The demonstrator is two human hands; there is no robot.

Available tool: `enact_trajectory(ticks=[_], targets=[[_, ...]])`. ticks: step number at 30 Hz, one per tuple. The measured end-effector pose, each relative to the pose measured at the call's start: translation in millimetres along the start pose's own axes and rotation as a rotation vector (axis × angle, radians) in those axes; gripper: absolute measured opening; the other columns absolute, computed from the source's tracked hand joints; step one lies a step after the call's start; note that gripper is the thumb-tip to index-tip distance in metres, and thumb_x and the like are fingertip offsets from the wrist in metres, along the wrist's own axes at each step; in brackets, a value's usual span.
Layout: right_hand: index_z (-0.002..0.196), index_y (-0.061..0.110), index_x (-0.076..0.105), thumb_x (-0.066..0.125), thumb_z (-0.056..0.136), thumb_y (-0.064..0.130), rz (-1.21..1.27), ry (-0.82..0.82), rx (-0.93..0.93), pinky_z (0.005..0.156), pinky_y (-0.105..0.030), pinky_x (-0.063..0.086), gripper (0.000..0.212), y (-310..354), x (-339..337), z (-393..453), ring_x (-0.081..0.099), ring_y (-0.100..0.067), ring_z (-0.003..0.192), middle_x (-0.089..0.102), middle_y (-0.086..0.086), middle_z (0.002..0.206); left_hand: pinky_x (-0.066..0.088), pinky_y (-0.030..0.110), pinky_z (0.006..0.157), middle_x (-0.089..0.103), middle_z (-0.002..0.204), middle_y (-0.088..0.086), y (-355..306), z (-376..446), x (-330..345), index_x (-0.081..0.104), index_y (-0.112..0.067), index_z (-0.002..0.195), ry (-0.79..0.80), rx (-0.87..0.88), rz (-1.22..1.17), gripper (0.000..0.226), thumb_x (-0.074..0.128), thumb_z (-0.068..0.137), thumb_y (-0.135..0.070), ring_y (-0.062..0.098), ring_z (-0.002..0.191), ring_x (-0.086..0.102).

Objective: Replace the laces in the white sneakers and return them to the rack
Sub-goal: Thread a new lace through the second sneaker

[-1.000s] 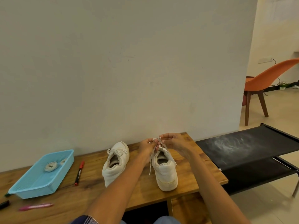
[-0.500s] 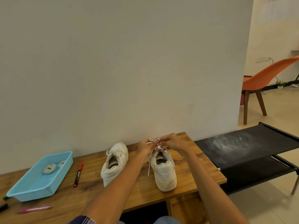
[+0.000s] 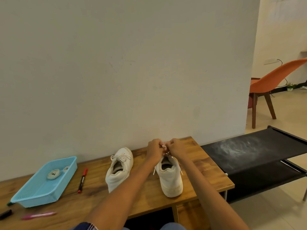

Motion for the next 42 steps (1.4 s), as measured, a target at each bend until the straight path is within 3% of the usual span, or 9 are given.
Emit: enact_trajectory(ticks=[6,8,18,22,26,29,32,37,42], targets=[[0.096,-0.001,0.069,0.059,0.086,0.006,-0.035,0.252,-0.081,0.062,-0.02,0.051,0.015,14,-14,-7,0.059,-0.012,0.068,0.065,-0.008,0.08,0.05,0.015,0.048,0.058,0.065,0.005,3,7,-8,0.053,-0.011,0.062,-0.006,-0.288,-0.066,0.028,0.064,0.088,-0.008,0.016,0.058,0.059],[0.097,0.0,0.072,0.065,0.081,0.008,-0.124,0.343,-0.112,0.062,-0.016,0.047,0.02,19,-12,-8,0.057,-0.012,0.071,0.066,-0.012,0.085,0.053,0.018,0.06,0.06,0.072,0.006,8,12,-10,0.057,-0.01,0.067,0.03,-0.325,-0.031,0.022,0.063,0.088,-0.013,0.017,0.067,0.06],[0.089,0.002,0.062,0.049,0.091,0.009,-0.433,0.401,-0.091,0.06,-0.021,0.038,0.015,22,-8,-10,0.045,-0.012,0.064,0.053,-0.006,0.076,0.032,0.024,0.059,0.052,0.078,0.008,-1,4,0,0.046,-0.011,0.078,-0.033,0.117,0.402,0.018,0.04,0.094,-0.005,0.016,0.07,0.04],[0.064,0.013,0.052,0.051,0.084,-0.001,-0.369,0.427,-0.127,0.054,-0.017,0.035,0.024,23,-13,-11,0.042,-0.01,0.059,0.049,-0.001,0.064,0.044,0.022,0.067,0.068,0.096,0.009,5,16,-9,0.067,-0.007,0.087,-0.027,-0.08,0.183,0.006,0.062,0.088,-0.01,0.018,0.081,0.058],[0.07,0.006,0.059,0.058,0.081,0.004,-0.466,0.313,-0.225,0.05,-0.018,0.031,0.01,24,-13,-10,0.04,-0.009,0.055,0.053,-0.007,0.067,0.052,0.025,0.071,0.065,0.088,0.011,21,23,-11,0.061,-0.011,0.07,0.081,-0.325,-0.08,0.016,0.069,0.085,-0.012,0.018,0.072,0.06],[0.08,0.011,0.062,0.058,0.084,0.011,-0.569,0.212,-0.312,0.053,-0.02,0.034,0.006,25,-12,-12,0.047,-0.014,0.065,0.063,-0.008,0.081,0.055,0.033,0.078,0.066,0.085,0.014,26,22,-8,0.067,0.002,0.088,0.102,-0.451,-0.301,0.007,0.067,0.084,-0.003,0.02,0.069,0.061],[0.092,0.012,0.063,0.055,0.089,0.015,-0.599,0.147,-0.374,0.061,-0.022,0.038,0.009,20,-11,-12,0.049,-0.013,0.074,0.067,-0.007,0.093,0.055,0.03,0.072,0.063,0.075,0.012,27,20,-7,0.065,0.009,0.098,0.103,-0.53,-0.438,0.017,0.068,0.082,0.001,0.019,0.064,0.06],[0.103,0.011,0.049,0.066,0.085,0.014,-0.309,0.074,-0.384,0.053,-0.017,0.039,0.025,9,-18,-11,0.047,-0.003,0.053,0.061,0.01,0.064,0.053,0.023,0.046,0.064,0.084,0.017,30,15,-2,0.06,0.013,0.108,0.12,-0.63,-0.523,0.029,0.066,0.079,0.01,0.019,0.061,0.062],[0.103,0.017,0.057,0.062,0.084,0.013,-0.468,0.189,-0.432,0.061,-0.024,0.045,0.019,21,-13,-13,0.052,-0.01,0.064,0.068,0.0,0.085,0.047,0.02,0.035,0.06,0.068,0.015,35,12,1,0.053,0.012,0.117,0.121,-0.665,-0.684,0.032,0.055,0.085,0.014,0.013,0.035,0.059]])
Point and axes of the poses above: each hand's wrist, its own z-axis towards the middle knuckle, its own x-axis out of the palm, y = z × x, the point moved 3 cm from there along z, towards the middle knuckle
